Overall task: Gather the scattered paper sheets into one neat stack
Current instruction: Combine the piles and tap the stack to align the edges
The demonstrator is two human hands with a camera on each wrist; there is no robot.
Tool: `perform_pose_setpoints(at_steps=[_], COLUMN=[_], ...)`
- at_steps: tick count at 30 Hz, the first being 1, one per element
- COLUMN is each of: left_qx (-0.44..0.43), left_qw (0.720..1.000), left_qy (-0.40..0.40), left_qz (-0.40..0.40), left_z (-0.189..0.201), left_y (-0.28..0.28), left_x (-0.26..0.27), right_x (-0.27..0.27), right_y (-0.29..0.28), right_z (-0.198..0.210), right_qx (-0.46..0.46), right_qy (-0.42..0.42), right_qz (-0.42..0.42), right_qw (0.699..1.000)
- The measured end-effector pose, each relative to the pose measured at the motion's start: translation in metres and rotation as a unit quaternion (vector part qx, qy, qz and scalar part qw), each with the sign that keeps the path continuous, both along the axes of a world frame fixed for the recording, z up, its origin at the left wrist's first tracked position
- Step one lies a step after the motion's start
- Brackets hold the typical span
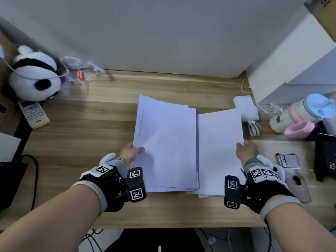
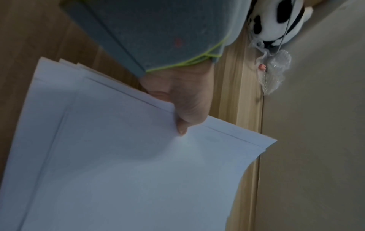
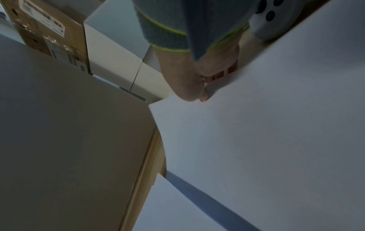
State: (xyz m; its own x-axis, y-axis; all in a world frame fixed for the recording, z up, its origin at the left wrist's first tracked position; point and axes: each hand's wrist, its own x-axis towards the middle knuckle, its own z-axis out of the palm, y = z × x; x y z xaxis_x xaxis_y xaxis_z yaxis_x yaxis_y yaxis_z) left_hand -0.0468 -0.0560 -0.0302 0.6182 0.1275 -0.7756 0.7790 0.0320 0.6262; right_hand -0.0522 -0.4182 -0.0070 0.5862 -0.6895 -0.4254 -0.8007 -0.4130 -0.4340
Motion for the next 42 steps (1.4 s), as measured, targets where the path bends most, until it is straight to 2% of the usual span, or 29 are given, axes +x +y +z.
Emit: perform_pose_setpoints(at_steps=[5, 12, 14, 16, 19, 21, 24, 27, 30, 33, 35, 38, 42], left_qx=[0.064, 0.086, 0.089, 0.091, 0.100, 0.101, 0.109, 0.138, 0.155, 0.122, 0.100, 0.049, 0.003], left_qw=[0.998, 0.996, 0.996, 0.995, 0.994, 0.994, 0.991, 0.984, 0.975, 0.981, 0.982, 0.992, 0.995], left_qy=[0.019, 0.022, 0.024, 0.024, 0.033, 0.039, 0.058, 0.075, 0.088, 0.080, 0.083, 0.074, 0.094], left_qz=[-0.016, -0.017, -0.017, -0.018, -0.019, -0.024, -0.048, -0.089, -0.134, -0.129, -0.137, -0.091, -0.024], left_z=[-0.007, -0.007, -0.006, -0.007, -0.006, -0.003, -0.001, 0.002, 0.005, -0.016, -0.019, -0.005, -0.002], left_y=[-0.006, -0.002, 0.003, 0.009, 0.017, 0.022, 0.026, 0.029, 0.034, 0.045, 0.050, 0.050, 0.059], left_x=[-0.001, -0.003, -0.004, -0.005, -0.007, -0.010, -0.011, -0.012, -0.016, -0.017, -0.020, -0.025, -0.030], right_x=[0.001, -0.002, -0.006, -0.010, -0.011, -0.009, 0.001, 0.012, 0.020, 0.024, 0.024, 0.020, 0.012], right_y=[-0.001, -0.006, -0.003, 0.005, 0.024, 0.040, 0.061, 0.074, 0.089, 0.101, 0.108, 0.123, 0.146], right_z=[-0.011, -0.019, -0.019, -0.016, -0.004, 0.013, 0.046, 0.078, 0.110, 0.123, 0.124, 0.117, 0.082], right_qx=[0.014, 0.111, 0.164, 0.215, 0.222, 0.184, 0.102, 0.035, 0.112, 0.201, 0.256, 0.355, 0.357], right_qy=[0.037, -0.061, -0.036, 0.036, 0.088, 0.045, -0.101, -0.266, -0.399, -0.434, -0.427, -0.352, -0.167], right_qz=[0.002, -0.031, -0.026, 0.005, 0.059, 0.071, 0.058, 0.022, -0.027, -0.071, -0.080, -0.047, 0.050], right_qw=[0.999, 0.991, 0.985, 0.976, 0.969, 0.979, 0.988, 0.963, 0.910, 0.876, 0.864, 0.865, 0.918])
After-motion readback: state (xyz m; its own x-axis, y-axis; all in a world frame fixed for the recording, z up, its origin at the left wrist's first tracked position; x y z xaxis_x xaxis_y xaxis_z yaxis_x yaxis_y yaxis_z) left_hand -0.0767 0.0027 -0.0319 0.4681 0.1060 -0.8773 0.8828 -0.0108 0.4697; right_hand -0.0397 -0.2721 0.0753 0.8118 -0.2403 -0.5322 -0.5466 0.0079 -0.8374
